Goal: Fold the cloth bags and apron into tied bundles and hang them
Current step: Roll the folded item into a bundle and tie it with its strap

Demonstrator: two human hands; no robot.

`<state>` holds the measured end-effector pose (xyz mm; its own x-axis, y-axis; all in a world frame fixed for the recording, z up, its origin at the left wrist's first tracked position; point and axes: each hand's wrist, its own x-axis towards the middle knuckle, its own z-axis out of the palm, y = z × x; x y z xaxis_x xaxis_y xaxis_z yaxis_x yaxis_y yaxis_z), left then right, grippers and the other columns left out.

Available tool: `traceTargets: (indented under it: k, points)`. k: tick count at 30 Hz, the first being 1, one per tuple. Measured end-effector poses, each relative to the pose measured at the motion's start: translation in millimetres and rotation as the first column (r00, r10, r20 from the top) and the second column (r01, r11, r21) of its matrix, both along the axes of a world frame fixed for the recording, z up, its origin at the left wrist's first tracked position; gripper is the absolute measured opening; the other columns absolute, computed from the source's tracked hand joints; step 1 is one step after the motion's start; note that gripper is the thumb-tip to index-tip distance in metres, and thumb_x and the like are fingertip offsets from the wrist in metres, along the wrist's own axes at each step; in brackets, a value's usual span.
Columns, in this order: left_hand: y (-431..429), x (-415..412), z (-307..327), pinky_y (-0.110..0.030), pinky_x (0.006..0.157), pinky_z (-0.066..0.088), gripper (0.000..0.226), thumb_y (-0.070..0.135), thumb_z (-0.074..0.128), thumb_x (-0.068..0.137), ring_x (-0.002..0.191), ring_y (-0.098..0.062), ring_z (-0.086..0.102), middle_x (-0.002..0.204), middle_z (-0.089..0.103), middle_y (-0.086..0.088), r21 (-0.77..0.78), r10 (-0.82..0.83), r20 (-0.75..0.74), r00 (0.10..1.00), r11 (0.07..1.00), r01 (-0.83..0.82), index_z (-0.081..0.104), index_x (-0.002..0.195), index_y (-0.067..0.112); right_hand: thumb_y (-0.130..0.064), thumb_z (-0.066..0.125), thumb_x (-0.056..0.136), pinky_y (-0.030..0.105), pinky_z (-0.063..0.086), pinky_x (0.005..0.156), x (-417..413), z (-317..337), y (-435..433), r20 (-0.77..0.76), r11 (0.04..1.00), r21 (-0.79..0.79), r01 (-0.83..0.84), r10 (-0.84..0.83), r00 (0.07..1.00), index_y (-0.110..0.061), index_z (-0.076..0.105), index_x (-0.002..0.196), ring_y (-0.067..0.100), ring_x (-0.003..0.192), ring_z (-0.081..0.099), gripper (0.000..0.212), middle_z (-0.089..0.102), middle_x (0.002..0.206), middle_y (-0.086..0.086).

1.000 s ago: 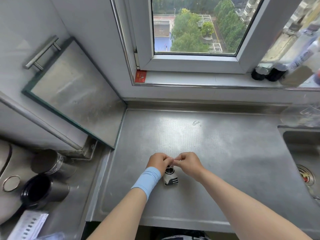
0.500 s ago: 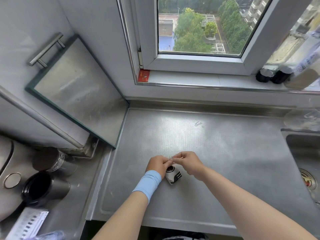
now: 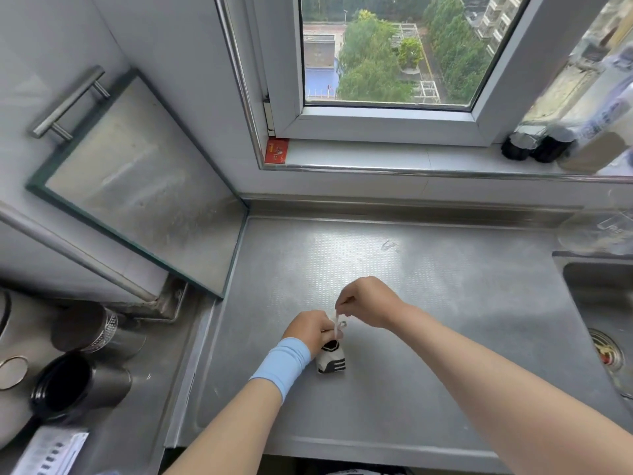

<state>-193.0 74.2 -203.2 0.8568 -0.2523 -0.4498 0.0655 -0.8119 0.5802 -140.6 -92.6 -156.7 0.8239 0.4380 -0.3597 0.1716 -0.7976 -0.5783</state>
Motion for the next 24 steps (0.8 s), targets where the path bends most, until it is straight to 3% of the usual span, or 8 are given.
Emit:
traceTargets:
  k: [3,7,10,15,18,21,24]
  points:
    - [8.0,-12.9,-7.4,-0.024,0.063,0.035,0.027,0.031,0.069,0.086,0.068,-0.014,0.049,0.071,0.054,-0.001,-0.176,0.158,0.056,0.986,0.974,-0.146,0.069,0.069,0.010,-0.020,0.073,0.076,0.013,0.042,0.055,-12.1,-16.1,-2.9,-0.138,0.988,0.030,0.151,-0.145,0.980,-0.025,0.076,0.070,-0.005,0.058,0.060,0.008,0.072,0.067,-0.009]
    - [2.8,-21.8,-7.9,-0.022,0.070,0.046,0.012,0.026,0.072,0.084,0.074,-0.013,0.059,0.077,0.064,0.000,-0.262,0.327,0.062,0.943,0.917,-0.301,0.077,0.078,0.017,-0.025,0.077,0.073,0.016,0.043,0.055,-35.5,-30.8,-3.9,-0.280,0.972,0.071,0.223,-0.195,0.940,-0.023,0.070,0.058,-0.003,0.056,0.056,0.016,0.067,0.060,-0.011]
    - [-0.7,-23.2,-9.7,-0.026,0.076,0.051,0.007,0.025,0.072,0.083,0.080,-0.012,0.063,0.081,0.067,0.002,-0.282,0.353,0.047,0.934,0.902,-0.327,0.077,0.080,0.020,-0.020,0.077,0.072,0.022,0.043,0.058,-41.2,-33.9,-4.5,-0.342,0.961,0.112,0.253,-0.202,0.918,-0.018,0.069,0.058,0.001,0.055,0.054,0.016,0.065,0.057,-0.009]
    - [2.7,-22.6,-4.5,-0.022,0.081,0.044,0.008,0.024,0.062,0.089,0.089,-0.010,0.058,0.092,0.061,0.008,-0.253,0.305,0.024,0.952,0.923,-0.289,0.068,0.084,0.025,-0.020,0.075,0.080,0.021,0.043,0.056,-43.6,-34.6,-8.6,-0.388,0.924,0.156,0.349,-0.268,0.882,-0.009,0.075,0.074,0.001,0.055,0.055,0.013,0.071,0.068,-0.003]
    - [1.5,-21.7,1.3,-0.020,0.077,0.035,0.011,0.021,0.050,0.095,0.087,-0.011,0.051,0.094,0.053,0.006,-0.176,0.204,0.026,0.979,0.965,-0.196,0.057,0.087,0.024,-0.025,0.071,0.082,0.024,0.051,0.074,-47.8,-37.7,-4.3,-0.289,0.915,0.106,0.389,-0.346,0.893,-0.023,0.077,0.081,0.004,0.080,0.063,0.006,0.072,0.082,-0.010]
    - [1.4,-21.4,2.1,-0.020,0.082,0.033,0.013,0.021,0.042,0.099,0.092,-0.012,0.049,0.104,0.051,-0.001,-0.136,0.158,0.020,0.987,0.979,-0.154,0.054,0.097,0.015,-0.029,0.069,0.081,0.022,0.040,0.092,-58.3,-38.1,5.4,-0.034,0.910,0.082,0.406,-0.405,0.914,-0.031,0.070,0.105,0.003,0.103,0.046,0.024,0.055,0.104,-0.015]
    - [2.4,-22.5,3.8,-0.021,0.083,0.034,0.016,0.021,0.042,0.100,0.092,-0.013,0.049,0.103,0.051,-0.002,-0.161,0.172,-0.019,0.985,0.972,-0.173,0.052,0.090,0.014,-0.023,0.067,0.077,0.018,0.038,0.084,-70.3,-37.5,12.1,0.103,0.916,0.195,0.352,-0.375,0.921,-0.033,0.061,0.110,-0.001,0.095,0.046,0.036,0.049,0.109,-0.015]
